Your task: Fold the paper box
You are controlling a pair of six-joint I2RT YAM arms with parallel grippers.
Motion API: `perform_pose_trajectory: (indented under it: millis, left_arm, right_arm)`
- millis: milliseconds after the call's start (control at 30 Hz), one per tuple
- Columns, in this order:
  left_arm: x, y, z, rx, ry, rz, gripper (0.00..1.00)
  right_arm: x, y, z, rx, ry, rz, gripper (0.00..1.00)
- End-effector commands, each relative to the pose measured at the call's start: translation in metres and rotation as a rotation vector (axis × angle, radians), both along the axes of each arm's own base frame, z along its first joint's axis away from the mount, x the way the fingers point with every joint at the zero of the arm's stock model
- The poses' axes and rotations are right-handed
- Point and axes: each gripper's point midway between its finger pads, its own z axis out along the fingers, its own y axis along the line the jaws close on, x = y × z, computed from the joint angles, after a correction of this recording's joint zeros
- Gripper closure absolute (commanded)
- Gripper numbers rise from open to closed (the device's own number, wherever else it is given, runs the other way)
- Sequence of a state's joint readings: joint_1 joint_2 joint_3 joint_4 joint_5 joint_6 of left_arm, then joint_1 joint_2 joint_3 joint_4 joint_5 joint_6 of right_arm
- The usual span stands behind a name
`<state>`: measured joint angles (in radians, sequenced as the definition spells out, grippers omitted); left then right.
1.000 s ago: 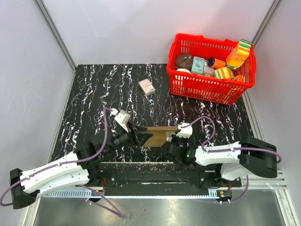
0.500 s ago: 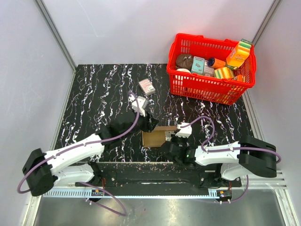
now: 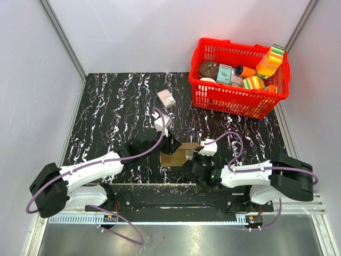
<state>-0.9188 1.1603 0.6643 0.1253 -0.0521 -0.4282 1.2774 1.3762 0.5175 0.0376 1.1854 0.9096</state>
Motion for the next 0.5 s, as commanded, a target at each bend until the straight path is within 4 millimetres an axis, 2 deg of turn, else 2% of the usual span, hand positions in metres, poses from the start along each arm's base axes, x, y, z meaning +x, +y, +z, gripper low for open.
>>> perform_pose_trajectory:
  millis: [0, 100, 267, 467]
  left_arm:
    - [-0.003, -0.006, 0.003, -0.051, -0.004, -0.023, 0.56]
    - [-0.005, -0.006, 0.0, -0.054, 0.005, -0.024, 0.56]
    - [-0.006, -0.005, -0.006, -0.051, 0.01, -0.02, 0.57]
    - [-0.007, -0.004, -0.01, -0.052, 0.019, -0.01, 0.57]
  right_arm:
    - [0.001, 0.003, 0.011, 0.051, -0.032, -0.014, 0.67]
    - [0.0, 0.003, 0.013, 0.053, -0.028, -0.01, 0.63]
    - [-0.003, 0.007, 0.019, 0.061, -0.012, 0.022, 0.5]
    - [-0.019, 0.013, 0.025, 0.109, 0.071, 0.122, 0.38]
